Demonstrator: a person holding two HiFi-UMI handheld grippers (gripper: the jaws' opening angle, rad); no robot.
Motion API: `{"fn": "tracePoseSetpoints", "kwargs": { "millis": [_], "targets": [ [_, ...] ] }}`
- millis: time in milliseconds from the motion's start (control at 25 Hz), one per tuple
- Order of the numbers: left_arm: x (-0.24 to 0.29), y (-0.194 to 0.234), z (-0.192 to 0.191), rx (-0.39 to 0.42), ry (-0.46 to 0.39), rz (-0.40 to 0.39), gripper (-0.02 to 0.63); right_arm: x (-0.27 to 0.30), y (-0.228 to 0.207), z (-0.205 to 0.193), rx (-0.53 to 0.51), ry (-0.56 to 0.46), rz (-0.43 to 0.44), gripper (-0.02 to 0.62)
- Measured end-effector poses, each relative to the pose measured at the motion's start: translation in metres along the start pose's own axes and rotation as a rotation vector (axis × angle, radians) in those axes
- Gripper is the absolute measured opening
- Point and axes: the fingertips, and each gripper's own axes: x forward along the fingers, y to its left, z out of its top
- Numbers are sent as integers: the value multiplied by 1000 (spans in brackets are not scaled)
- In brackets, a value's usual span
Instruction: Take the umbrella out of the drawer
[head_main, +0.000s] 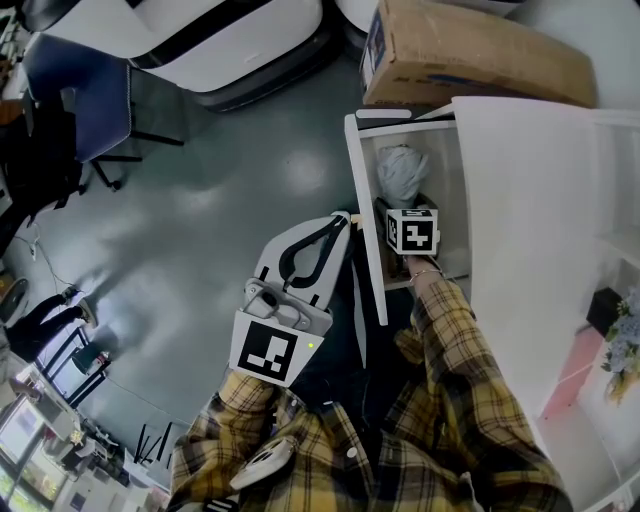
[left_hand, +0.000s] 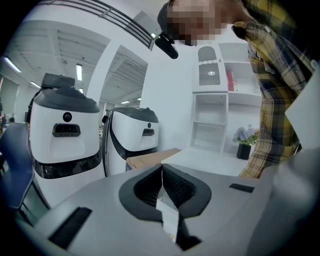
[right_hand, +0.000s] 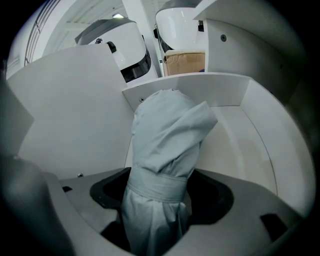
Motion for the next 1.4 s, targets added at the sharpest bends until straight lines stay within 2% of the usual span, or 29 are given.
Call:
{"fn": "tracePoseSetpoints", "kwargs": {
  "millis": [400, 720, 1400],
  "targets": [
    [-9, 2, 14, 21, -18, 14, 21, -9, -1, 1, 30, 10, 26, 328],
    [-13, 1, 30, 33, -50, 19, 21, -28, 7, 14, -16, -18, 40, 325],
    [-27, -13, 84, 54, -139, 33, 21, -103, 23, 51, -70, -141, 57, 325]
  ]
}}
